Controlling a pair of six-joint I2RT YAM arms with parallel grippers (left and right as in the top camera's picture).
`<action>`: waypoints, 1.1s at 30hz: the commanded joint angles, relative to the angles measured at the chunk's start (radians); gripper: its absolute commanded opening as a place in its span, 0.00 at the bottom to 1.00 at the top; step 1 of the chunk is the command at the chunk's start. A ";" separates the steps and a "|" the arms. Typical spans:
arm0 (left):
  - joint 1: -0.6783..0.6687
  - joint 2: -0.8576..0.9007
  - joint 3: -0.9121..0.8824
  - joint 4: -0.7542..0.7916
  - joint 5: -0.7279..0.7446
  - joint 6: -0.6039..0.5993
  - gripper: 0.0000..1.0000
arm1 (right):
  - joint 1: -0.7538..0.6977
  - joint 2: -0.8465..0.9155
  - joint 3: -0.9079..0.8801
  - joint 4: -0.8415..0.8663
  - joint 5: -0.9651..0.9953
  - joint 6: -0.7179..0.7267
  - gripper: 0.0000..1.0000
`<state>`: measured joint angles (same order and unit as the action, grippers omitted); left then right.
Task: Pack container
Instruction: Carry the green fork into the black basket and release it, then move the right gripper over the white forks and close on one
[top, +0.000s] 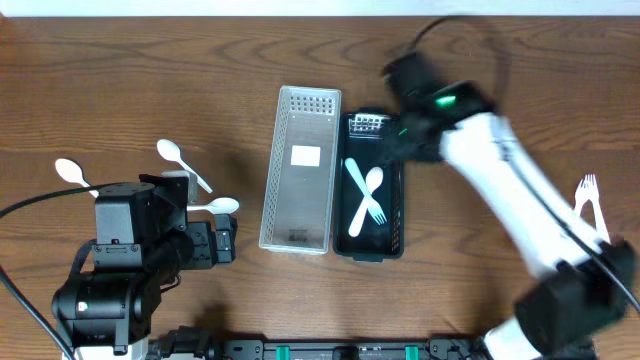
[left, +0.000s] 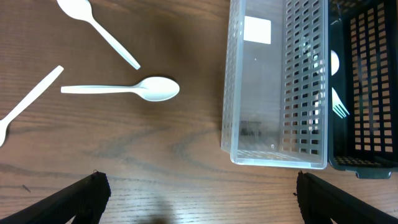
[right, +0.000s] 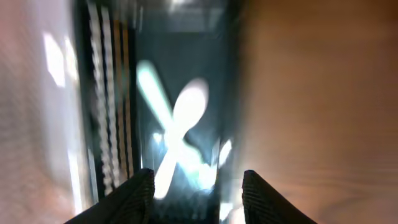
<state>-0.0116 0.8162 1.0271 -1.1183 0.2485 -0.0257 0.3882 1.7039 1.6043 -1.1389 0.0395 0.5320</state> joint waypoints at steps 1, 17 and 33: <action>-0.002 -0.001 0.013 0.000 -0.002 0.006 0.98 | -0.145 -0.148 0.072 -0.036 0.136 -0.025 0.57; -0.002 -0.001 0.013 0.000 -0.002 0.006 0.98 | -0.697 -0.103 -0.167 -0.038 0.137 -0.080 0.59; -0.002 -0.001 0.013 0.000 -0.002 0.006 0.98 | -0.866 0.143 -0.251 0.105 0.046 -0.397 0.73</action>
<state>-0.0116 0.8162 1.0271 -1.1187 0.2481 -0.0257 -0.4572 1.8233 1.3575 -1.0443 0.1013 0.2283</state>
